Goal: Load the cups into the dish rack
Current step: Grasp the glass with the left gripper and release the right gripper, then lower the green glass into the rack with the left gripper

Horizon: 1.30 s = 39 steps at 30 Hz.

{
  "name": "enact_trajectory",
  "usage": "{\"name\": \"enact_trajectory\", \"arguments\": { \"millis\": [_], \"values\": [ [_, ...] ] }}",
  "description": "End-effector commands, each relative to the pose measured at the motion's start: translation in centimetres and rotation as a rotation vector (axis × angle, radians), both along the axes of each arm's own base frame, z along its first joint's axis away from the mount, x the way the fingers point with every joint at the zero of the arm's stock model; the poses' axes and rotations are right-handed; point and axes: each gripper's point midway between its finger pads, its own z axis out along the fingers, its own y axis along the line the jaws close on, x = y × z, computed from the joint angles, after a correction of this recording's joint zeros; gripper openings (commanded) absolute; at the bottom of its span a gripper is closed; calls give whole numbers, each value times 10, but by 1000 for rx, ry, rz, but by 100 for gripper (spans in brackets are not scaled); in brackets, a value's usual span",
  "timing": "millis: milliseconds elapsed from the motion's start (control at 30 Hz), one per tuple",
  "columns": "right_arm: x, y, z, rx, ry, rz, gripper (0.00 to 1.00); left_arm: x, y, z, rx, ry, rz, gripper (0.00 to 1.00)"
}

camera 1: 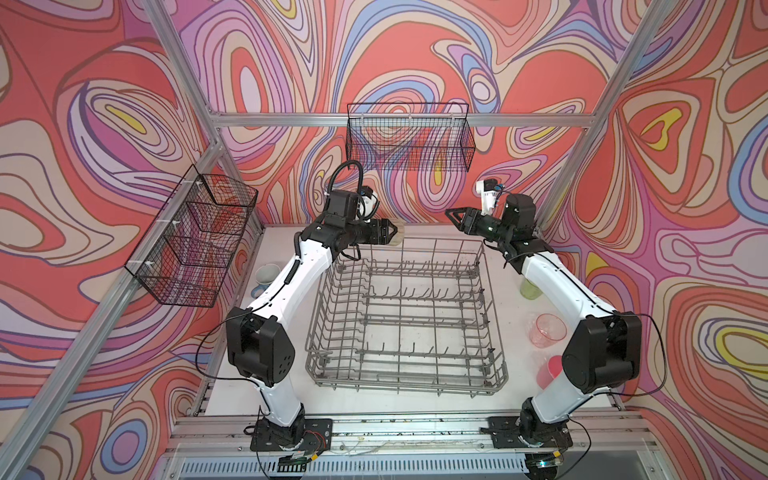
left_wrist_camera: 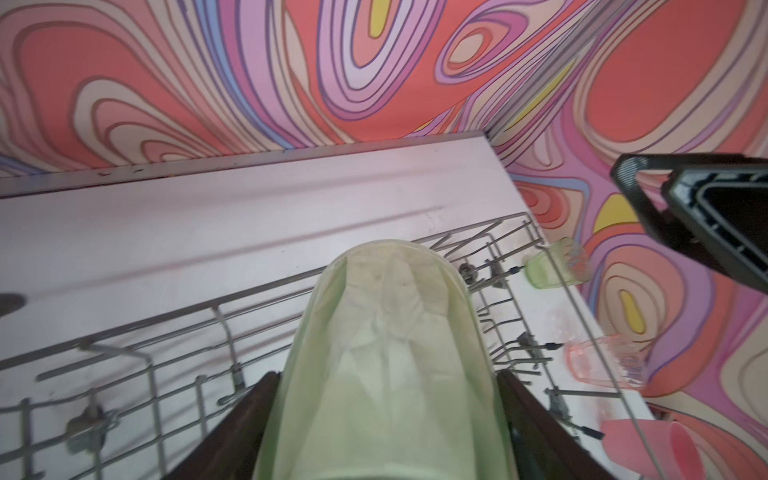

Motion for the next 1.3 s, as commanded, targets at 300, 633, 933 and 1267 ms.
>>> {"name": "enact_trajectory", "arguments": {
  "millis": [300, 633, 933, 1267],
  "values": [
    [-16, -60, -47, -245, 74, -305, 46, -7, 18, -36, 519, 27, 49, 76],
    [-28, -66, -60, -268, 98, -321, 46, 6, 19, -72, 653, 71, 50, 76],
    [-25, -63, -59, -271, 94, -308, 46, 17, 13, -95, 666, 86, 42, 76],
    [-25, -62, -62, -279, 99, -300, 46, 24, 7, -115, 678, 114, 23, 76]
  ]
}}
